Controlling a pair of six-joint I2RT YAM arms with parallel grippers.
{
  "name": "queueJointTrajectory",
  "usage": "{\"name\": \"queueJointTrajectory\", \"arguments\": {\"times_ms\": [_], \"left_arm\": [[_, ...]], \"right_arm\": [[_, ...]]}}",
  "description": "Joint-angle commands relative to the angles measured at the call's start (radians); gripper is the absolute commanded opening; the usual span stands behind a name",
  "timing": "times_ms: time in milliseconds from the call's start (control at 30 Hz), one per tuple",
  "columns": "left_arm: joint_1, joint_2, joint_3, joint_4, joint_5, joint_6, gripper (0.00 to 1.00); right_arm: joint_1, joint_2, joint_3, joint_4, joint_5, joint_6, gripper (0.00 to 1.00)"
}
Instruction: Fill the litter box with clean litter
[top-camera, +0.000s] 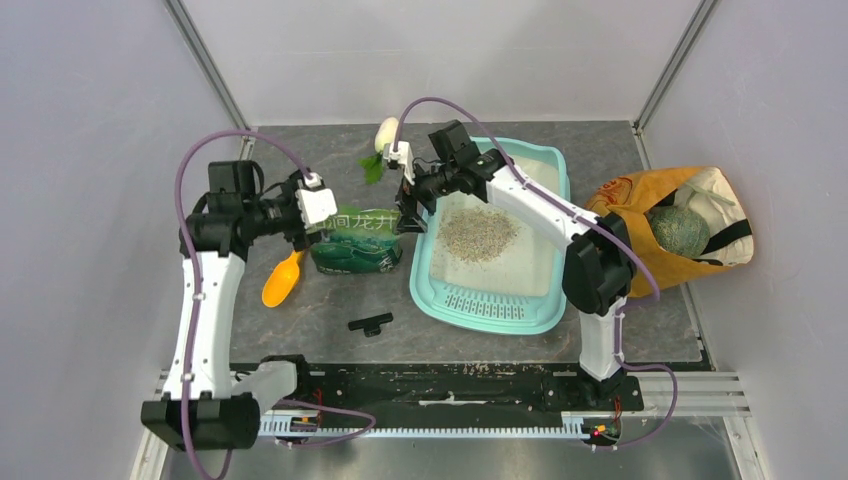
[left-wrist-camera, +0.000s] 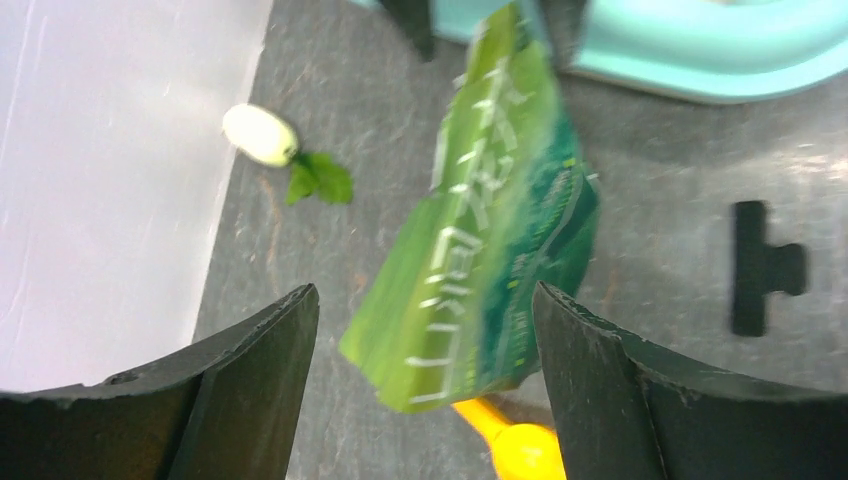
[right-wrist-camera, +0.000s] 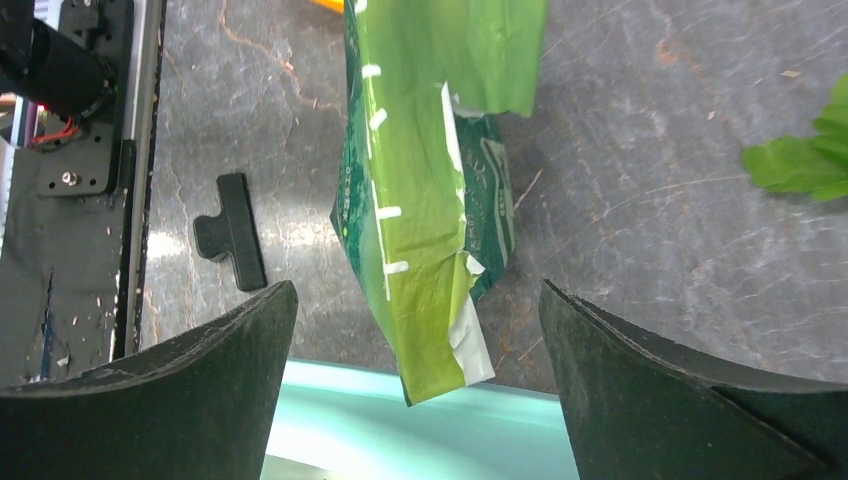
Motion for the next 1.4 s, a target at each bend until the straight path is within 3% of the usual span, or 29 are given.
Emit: {"name": "queueJointTrajectory", "arguments": {"times_ms": [0,133,267,433,600,933,1067,1367], "left_arm": [[-0.108,-0.114,-0.102,-0.031,-0.044,-0.106,0.84],[-0.123,-0.178,-0.17,-0.005,-0.043,-0.292,0.83],[-0.124,-0.235,-0.235,0.189,-0.024,-0.619,0.84],[-0.122,-0.251,-0.266,0.435,-0.2,-0.942,0.84],[-0.103,-0.218,-0.199,0.467,-0.41,-1.135,0.85],[-0.028,-0.277,-0.196,0.473,-0.544,-1.281,0.86],[-0.027,-0.277,-0.184,0.465,-0.551,-1.273,0.86],[-0.027,-0.281,-0.179,0.479,-0.526,-1.27,0.86]], "right_arm": [[-0.014,-0.128,-0.002,0.093,0.02,0.065,0.97],[-0.02,-0.265,-0.115,0.081,0.038,0.004,0.95],[0.037,-0.389,-0.261,0.038,0.046,-0.073,0.86],[0.152,-0.428,-0.458,0.158,0.14,-0.12,0.75],[0.244,-0.341,-0.481,0.281,0.228,-0.075,0.64],[0.467,-0.277,-0.646,0.452,0.401,-0.155,0.6],[0.517,-0.248,-0.705,0.592,0.469,-0.191,0.6],[0.57,-0.152,-0.731,0.684,0.479,-0.275,0.59]]}}
